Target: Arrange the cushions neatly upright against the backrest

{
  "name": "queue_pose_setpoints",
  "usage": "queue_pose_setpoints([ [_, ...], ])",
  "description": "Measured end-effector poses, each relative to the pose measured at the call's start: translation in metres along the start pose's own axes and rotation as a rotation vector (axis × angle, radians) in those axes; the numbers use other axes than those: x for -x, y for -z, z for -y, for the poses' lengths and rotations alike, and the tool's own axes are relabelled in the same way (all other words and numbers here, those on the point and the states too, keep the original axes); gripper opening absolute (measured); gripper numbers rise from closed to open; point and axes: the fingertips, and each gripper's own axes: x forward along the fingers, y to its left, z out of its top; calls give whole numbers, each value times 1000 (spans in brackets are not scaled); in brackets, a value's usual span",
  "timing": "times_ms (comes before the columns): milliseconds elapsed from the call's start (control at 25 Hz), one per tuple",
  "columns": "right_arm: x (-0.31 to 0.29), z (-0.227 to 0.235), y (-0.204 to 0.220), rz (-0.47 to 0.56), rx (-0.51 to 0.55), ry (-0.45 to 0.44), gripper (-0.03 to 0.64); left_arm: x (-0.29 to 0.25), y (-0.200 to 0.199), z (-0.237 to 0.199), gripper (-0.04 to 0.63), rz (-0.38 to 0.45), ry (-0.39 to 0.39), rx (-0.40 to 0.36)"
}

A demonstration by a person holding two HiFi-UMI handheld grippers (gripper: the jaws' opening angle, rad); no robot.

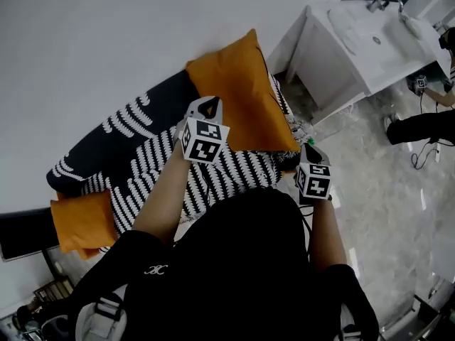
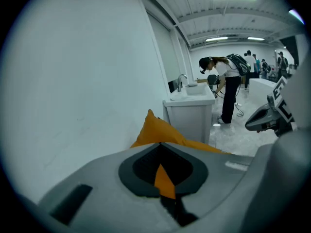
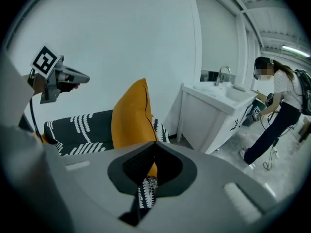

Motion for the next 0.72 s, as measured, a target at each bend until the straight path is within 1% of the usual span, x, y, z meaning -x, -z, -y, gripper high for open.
queue_pose_setpoints([
  [80, -12, 14, 14, -42, -1, -5, 8, -24, -8, -9, 8, -20, 10, -41],
  [120, -17, 19, 21, -65, -1, -12, 8, -35, -14, -13, 27, -29, 17, -62],
  [240, -36, 30, 42, -143, -4, -60, 65, -68, -35, -25, 56, -55, 49, -119],
  [360, -58, 42, 64, -210, 1, -107, 95, -103, -57, -29, 84, -98, 121, -135],
  [440, -74, 49, 78, -242, -10, -142, 109, -126, -68, -30, 123, -136, 157, -177],
  [520, -93, 55, 95, -290, -23, -169, 131, -149, -78, -35, 140, -168, 154, -258],
  [600, -108, 59, 113, -349, -35, -181, 155, -171, -87, -42, 141, -201, 132, -334],
  [640, -114, 60, 121, -371, -46, -192, 166, -181, -91, -45, 144, -214, 121, -358],
  [720, -127, 60, 132, -395, -74, -228, 181, -200, -100, -50, 160, -232, 106, -378],
])
